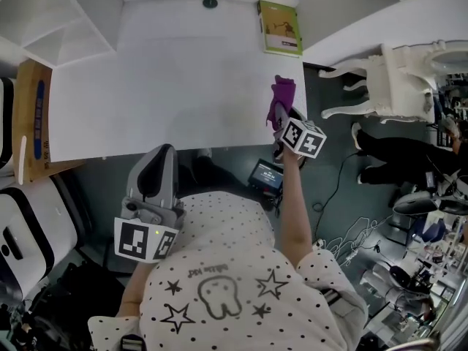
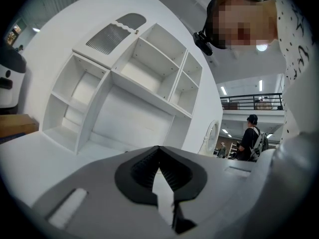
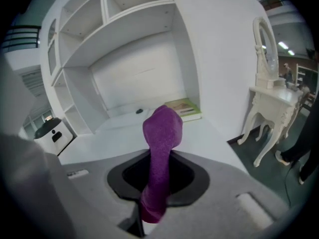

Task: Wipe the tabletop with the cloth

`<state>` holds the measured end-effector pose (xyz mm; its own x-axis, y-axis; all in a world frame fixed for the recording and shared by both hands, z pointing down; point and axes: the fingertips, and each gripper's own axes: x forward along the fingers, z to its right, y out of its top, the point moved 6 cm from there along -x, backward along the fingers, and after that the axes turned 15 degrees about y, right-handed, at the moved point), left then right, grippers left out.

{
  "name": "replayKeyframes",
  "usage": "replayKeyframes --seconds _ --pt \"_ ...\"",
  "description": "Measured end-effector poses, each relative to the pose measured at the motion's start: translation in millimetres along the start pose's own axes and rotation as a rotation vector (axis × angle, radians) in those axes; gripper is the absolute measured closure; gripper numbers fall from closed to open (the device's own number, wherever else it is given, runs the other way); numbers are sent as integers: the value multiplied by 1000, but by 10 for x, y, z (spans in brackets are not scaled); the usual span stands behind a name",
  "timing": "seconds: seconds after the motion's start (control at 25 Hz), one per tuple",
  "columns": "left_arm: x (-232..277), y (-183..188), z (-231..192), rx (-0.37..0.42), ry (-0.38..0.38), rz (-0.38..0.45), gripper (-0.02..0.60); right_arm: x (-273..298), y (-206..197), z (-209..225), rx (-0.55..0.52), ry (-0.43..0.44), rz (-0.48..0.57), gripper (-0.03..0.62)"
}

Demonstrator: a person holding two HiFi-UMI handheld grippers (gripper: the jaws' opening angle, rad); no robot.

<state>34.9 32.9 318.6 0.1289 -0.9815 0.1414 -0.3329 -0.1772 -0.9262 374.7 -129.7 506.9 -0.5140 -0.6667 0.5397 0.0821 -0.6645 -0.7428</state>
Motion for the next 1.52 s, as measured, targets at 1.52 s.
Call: replayKeyframes --seconds 1.52 --pt "-697 368 -1427 -4 25 -27 586 1429 -1515 -2713 -19 283 -318 530"
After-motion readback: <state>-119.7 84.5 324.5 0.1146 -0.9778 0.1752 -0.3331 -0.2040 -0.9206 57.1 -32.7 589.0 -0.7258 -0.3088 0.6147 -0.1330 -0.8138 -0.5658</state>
